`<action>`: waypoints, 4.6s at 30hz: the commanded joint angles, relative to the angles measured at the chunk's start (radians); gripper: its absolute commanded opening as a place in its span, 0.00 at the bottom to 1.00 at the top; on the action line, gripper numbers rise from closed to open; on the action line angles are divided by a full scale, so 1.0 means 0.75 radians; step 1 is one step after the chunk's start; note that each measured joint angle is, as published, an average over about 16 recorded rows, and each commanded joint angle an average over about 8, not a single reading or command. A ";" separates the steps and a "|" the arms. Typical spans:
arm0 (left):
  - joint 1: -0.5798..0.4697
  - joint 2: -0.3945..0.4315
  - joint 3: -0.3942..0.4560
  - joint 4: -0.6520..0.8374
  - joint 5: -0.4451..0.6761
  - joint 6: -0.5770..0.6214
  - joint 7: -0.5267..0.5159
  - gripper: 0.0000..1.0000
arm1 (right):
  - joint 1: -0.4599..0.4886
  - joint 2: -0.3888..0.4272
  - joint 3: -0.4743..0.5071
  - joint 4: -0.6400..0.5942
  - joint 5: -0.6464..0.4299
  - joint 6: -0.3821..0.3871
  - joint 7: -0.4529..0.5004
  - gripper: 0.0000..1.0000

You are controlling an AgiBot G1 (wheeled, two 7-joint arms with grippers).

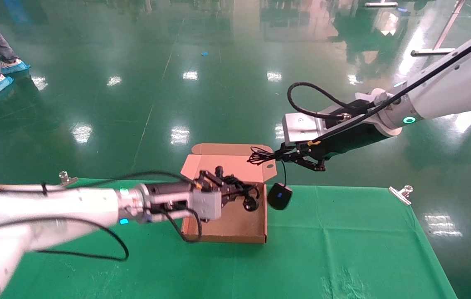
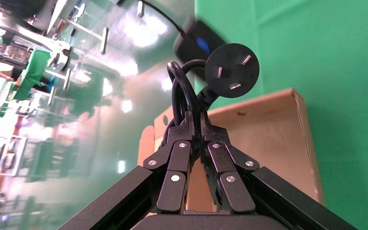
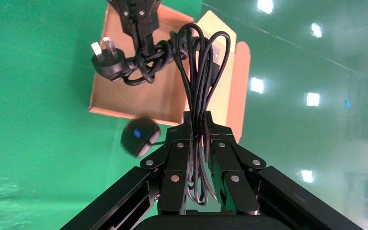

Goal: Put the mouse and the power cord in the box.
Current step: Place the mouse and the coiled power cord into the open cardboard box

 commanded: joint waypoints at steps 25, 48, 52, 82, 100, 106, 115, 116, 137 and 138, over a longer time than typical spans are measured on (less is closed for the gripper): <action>0.359 0.080 0.303 -0.378 0.171 -0.826 -0.234 0.00 | -0.050 0.081 0.006 -0.020 0.013 -0.044 -0.048 0.00; 0.298 0.078 0.613 -0.370 0.263 -0.862 -0.653 0.64 | -0.064 0.130 0.013 -0.016 0.023 -0.061 -0.059 0.00; 0.284 0.074 0.642 -0.371 0.262 -0.850 -0.691 1.00 | -0.067 0.130 0.015 -0.015 0.027 -0.065 -0.059 0.00; 0.153 -0.173 0.565 -0.598 -0.170 -0.254 -0.606 1.00 | -0.089 0.108 0.022 0.069 0.045 -0.085 -0.003 0.00; 0.044 -0.412 0.414 -0.189 -0.514 0.464 -0.300 1.00 | -0.120 -0.106 -0.012 0.089 0.031 0.113 0.064 0.00; 0.009 -0.468 0.384 0.001 -0.572 0.647 -0.213 1.00 | -0.201 -0.122 -0.089 0.216 0.052 0.261 0.141 0.00; -0.031 -0.516 0.365 0.236 -0.596 0.720 -0.099 1.00 | -0.337 -0.126 -0.252 0.407 0.105 0.638 0.238 0.00; -0.034 -0.518 0.363 0.253 -0.598 0.715 -0.087 1.00 | -0.350 -0.126 -0.274 0.421 0.112 0.667 0.247 0.00; -0.070 -0.493 0.355 0.402 -0.604 0.720 0.014 1.00 | -0.486 -0.126 -0.656 0.545 0.228 0.940 0.421 0.15; -0.071 -0.492 0.355 0.404 -0.604 0.721 0.015 1.00 | -0.488 -0.125 -0.666 0.545 0.227 0.949 0.425 0.27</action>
